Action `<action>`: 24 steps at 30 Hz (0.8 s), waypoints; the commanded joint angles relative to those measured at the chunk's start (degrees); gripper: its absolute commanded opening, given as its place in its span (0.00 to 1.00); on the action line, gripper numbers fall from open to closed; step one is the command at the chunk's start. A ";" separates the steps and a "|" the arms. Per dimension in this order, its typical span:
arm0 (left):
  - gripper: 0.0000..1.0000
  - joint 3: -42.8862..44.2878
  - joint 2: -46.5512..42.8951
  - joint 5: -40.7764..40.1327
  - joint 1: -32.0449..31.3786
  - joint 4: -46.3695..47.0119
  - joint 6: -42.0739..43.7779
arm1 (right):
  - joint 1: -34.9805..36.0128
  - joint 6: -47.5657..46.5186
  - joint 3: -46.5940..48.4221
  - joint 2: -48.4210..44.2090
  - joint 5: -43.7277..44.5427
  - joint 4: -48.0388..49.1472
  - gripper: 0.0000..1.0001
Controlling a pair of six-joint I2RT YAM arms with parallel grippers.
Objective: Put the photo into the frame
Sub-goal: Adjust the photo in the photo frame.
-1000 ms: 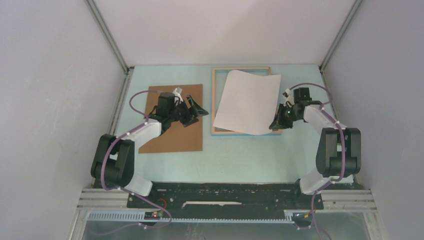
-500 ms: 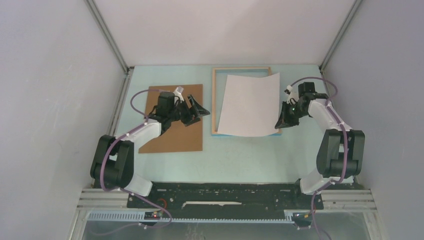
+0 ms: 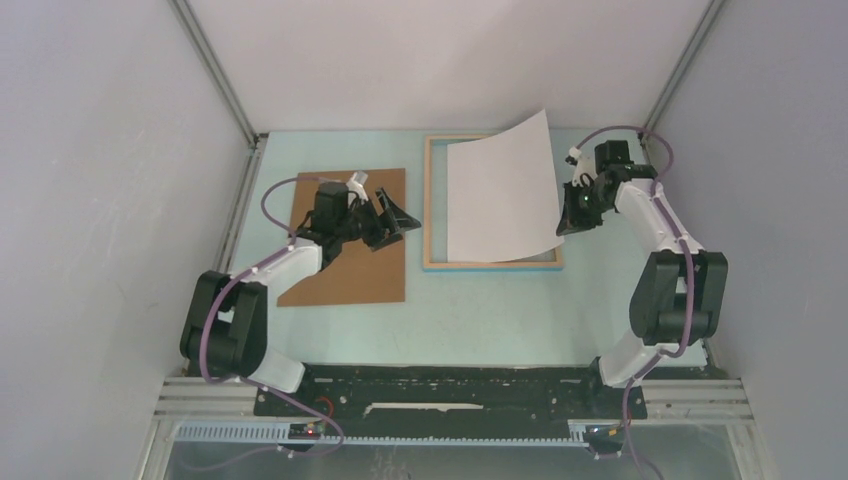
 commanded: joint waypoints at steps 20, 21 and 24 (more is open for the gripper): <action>0.84 -0.50 -2.70 2.50 1.19 4.65 -1.53 | 6.65 -4.15 4.69 3.93 3.47 1.41 0.00; 0.84 -0.55 -2.80 2.51 1.20 4.70 -1.54 | 6.77 -3.89 4.89 4.13 3.56 1.51 0.00; 0.84 -0.73 -2.99 2.43 1.24 4.74 -1.54 | 7.25 -3.28 5.64 5.06 3.36 1.68 0.00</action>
